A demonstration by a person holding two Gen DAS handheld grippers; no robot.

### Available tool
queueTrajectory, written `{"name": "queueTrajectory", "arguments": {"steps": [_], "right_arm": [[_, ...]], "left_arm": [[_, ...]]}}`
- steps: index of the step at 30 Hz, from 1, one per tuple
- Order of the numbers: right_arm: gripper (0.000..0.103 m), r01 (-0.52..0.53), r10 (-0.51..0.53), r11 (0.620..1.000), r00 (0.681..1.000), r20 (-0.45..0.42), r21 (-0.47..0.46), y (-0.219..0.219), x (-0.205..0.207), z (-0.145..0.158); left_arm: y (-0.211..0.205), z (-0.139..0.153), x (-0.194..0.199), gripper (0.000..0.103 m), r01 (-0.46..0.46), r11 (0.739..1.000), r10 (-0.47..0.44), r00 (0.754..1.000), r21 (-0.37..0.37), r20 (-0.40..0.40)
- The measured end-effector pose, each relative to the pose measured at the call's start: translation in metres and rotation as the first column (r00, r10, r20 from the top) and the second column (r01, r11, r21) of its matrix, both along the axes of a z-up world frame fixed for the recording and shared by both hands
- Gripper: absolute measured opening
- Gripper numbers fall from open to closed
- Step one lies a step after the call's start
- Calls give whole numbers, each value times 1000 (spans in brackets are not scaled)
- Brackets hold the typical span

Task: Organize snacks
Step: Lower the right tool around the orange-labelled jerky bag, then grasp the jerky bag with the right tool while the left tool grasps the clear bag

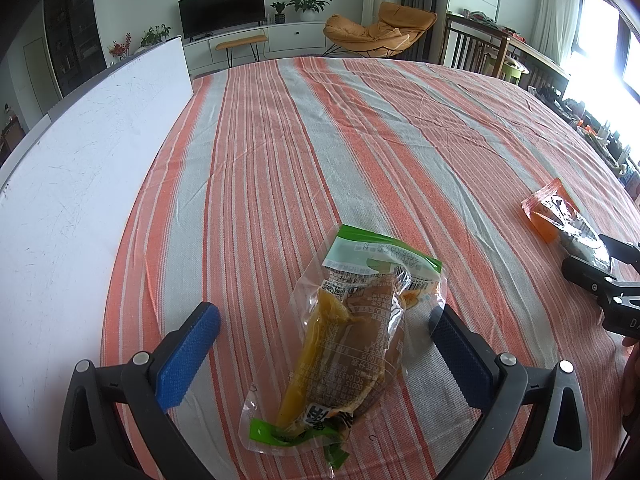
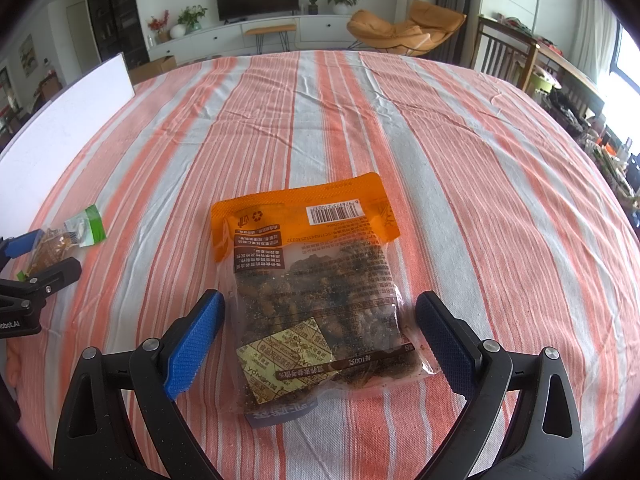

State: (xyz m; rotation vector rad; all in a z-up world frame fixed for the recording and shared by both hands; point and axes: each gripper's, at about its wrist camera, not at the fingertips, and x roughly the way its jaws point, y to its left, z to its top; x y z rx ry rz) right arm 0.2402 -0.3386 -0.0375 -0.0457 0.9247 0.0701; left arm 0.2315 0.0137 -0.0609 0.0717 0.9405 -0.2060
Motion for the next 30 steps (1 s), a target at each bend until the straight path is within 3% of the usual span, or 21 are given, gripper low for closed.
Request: {"name": "queueTrajectory", "arguments": {"steps": [6, 11, 14, 15, 17, 18, 19, 21, 22, 24, 27, 30], "right_arm": [[98, 0, 0, 1000, 1000, 0, 0, 0, 0, 0], [98, 0, 0, 1000, 1000, 0, 2, -3, -2, 1], [98, 0, 0, 1000, 1000, 0, 2, 2, 0, -1], [98, -1, 1, 1000, 1000, -1, 3, 3, 1, -1], [98, -5, 5, 1000, 1000, -5, 5, 3, 1, -1], [98, -12, 12, 1000, 1000, -12, 6, 4, 3, 0], [98, -36, 36, 999, 999, -38, 5, 3, 5, 1], [94, -81, 82, 997, 992, -100, 8, 3, 12, 3], [80, -105, 105, 994, 986, -131, 6, 2, 14, 5], [70, -132, 128, 991, 980, -150, -15, -1, 13, 13], [69, -84, 109, 987, 977, -183, 136, -21, 12, 24], [69, -48, 107, 949, 979, -174, 311, -34, 7, 34]], "left_arm": [[-1, 0, -1, 103, 11, 1000, -11, 1000, 8, -3], [-8, 4, 6, 103, 128, 991, -118, 978, 45, -173], [-14, 4, 4, 103, 184, 981, -167, 962, 61, -214], [-15, 5, 3, 98, 189, 980, -173, 961, 59, -215], [-15, 10, -2, 75, 187, 981, -176, 968, 50, -178], [-14, 15, -5, 50, 179, 983, -172, 972, 30, -162], [-14, 16, -9, 41, 171, 985, -165, 973, 20, -161], [-13, 17, -15, 34, 151, 989, -150, 977, -1, -150], [-13, 17, -20, 32, 138, 990, -136, 981, 0, -137], [-8, 18, -28, 30, 99, 994, -104, 987, -46, -125], [6, 27, -45, 30, 36, 983, -55, 994, -179, -99], [28, 48, -64, 30, -16, 942, -7, 998, -335, -68]]}}
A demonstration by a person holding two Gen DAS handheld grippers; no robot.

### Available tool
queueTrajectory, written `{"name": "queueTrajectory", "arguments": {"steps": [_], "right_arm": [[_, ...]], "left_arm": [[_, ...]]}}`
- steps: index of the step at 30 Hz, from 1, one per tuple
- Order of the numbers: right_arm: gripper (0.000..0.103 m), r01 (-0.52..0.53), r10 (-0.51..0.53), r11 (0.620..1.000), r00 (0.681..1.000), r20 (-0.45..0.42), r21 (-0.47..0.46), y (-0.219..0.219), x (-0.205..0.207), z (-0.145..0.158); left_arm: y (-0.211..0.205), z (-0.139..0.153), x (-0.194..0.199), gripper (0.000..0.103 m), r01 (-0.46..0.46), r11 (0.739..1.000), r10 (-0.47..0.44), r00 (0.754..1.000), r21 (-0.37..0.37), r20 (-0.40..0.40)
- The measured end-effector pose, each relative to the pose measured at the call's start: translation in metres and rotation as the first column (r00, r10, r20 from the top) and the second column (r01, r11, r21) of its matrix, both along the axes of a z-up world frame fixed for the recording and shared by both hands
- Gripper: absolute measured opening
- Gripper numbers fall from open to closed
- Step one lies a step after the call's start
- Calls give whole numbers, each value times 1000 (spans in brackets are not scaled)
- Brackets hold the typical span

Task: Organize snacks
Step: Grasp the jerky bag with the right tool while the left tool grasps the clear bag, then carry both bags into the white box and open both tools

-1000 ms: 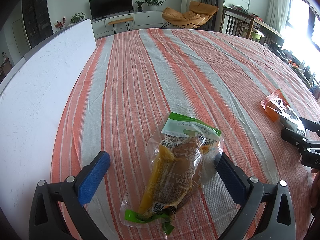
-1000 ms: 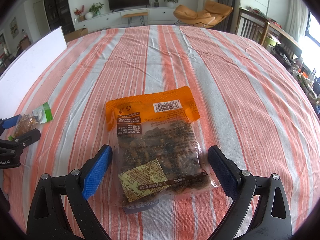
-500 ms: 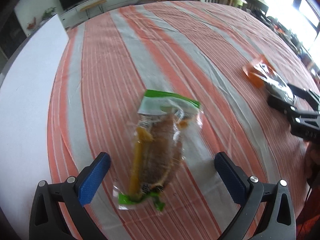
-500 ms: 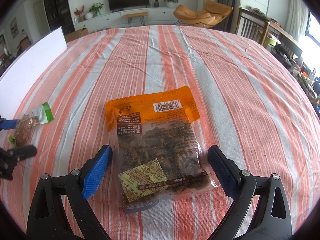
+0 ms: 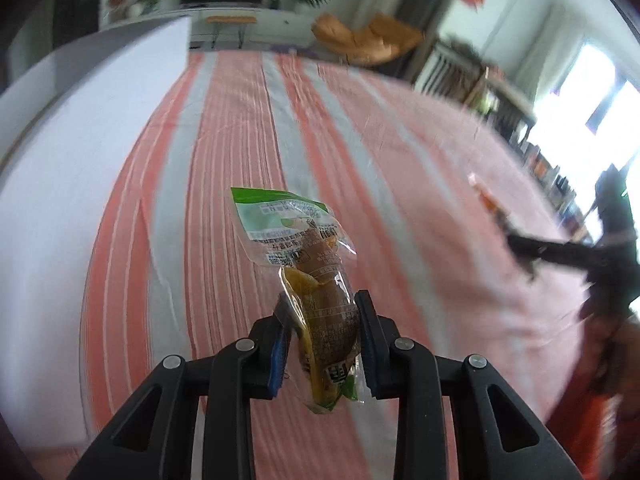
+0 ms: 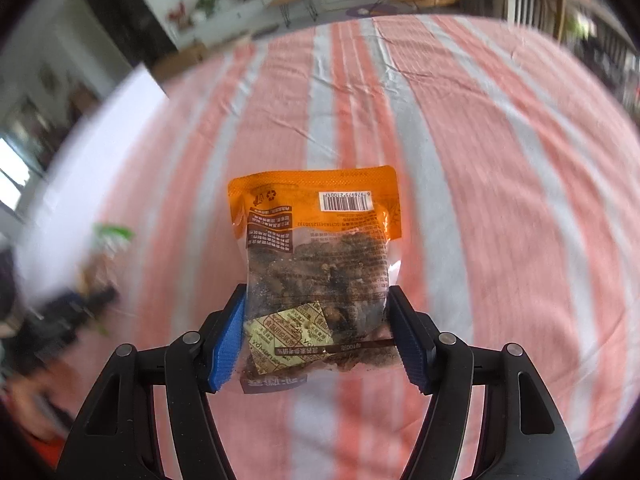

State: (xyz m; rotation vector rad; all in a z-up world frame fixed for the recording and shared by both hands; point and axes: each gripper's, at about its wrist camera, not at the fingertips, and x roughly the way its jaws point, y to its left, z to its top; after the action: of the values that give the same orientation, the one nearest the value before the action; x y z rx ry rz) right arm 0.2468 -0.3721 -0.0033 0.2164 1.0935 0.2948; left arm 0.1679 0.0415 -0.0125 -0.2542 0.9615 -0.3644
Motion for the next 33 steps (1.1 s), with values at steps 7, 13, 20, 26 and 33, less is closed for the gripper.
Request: {"name": "queueTrajectory", "arguments": {"steps": [7, 13, 20, 26, 33], "right_arm": [[70, -129, 119, 977, 991, 66, 169, 74, 6, 63], [70, -339, 311, 917, 938, 155, 209, 216, 19, 125], [78, -476, 445, 872, 868, 221, 113, 367, 23, 134], [85, -500, 484, 864, 857, 175, 57, 421, 27, 111], [85, -482, 483, 873, 834, 266, -77, 399, 12, 122]], "left_arm": [[75, 74, -7, 30, -96, 985, 112, 988, -145, 102], [181, 101, -4, 31, -319, 947, 320, 939, -30, 128], [249, 85, -5, 50, -504, 856, 496, 864, 117, 90], [246, 76, -31, 96, -546, 816, 517, 836, 188, 184], [243, 69, -34, 100, -587, 794, 561, 808, 159, 180]]}}
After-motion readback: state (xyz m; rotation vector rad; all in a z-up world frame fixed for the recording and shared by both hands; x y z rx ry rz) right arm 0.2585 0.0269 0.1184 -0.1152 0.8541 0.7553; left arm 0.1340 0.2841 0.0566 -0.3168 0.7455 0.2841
